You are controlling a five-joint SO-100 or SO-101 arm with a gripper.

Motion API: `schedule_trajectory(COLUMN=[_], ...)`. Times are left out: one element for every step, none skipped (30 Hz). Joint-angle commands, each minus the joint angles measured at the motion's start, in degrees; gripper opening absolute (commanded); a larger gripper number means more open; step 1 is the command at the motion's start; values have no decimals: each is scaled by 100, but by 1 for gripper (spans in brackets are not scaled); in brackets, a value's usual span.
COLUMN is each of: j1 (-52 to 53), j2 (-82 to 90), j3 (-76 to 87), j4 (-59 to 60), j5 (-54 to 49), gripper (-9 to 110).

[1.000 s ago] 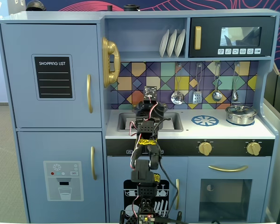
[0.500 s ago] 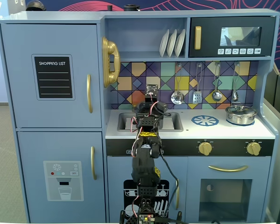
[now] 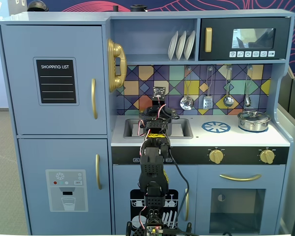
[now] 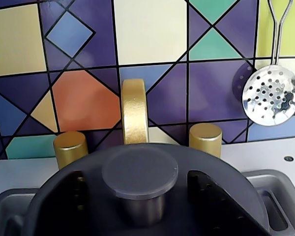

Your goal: Take off the lid from the gray recipient and place it on the counter

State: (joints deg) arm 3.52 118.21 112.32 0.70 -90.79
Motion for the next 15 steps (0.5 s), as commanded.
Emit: schedule_trajectory(j1=[-79, -88, -97, -114, -149, -167, -176, -193, -202, -211, -202, -202, -193, -176, -149], j2=[-35, -44, -44, -44, -44, -44, -18, 9, 53, 105, 167, 229, 290, 360, 431], j3=[-352, -352, -343, -343, -360, -404, -448, -483, -519, -563, -606, -677, -773, -861, -949], j4=[-299, -369, -448, -554, -642, -694, -703, -721, -765, -773, -773, -729, -650, -527, -413], j5=[26, 62, 79, 79, 88, 88, 44, 9, -18, -62, -105, -149, -185, -220, -255], gripper=[0, 0, 0, 0, 0, 0, 0, 0, 0, 0, 0, 0, 0, 0, 0])
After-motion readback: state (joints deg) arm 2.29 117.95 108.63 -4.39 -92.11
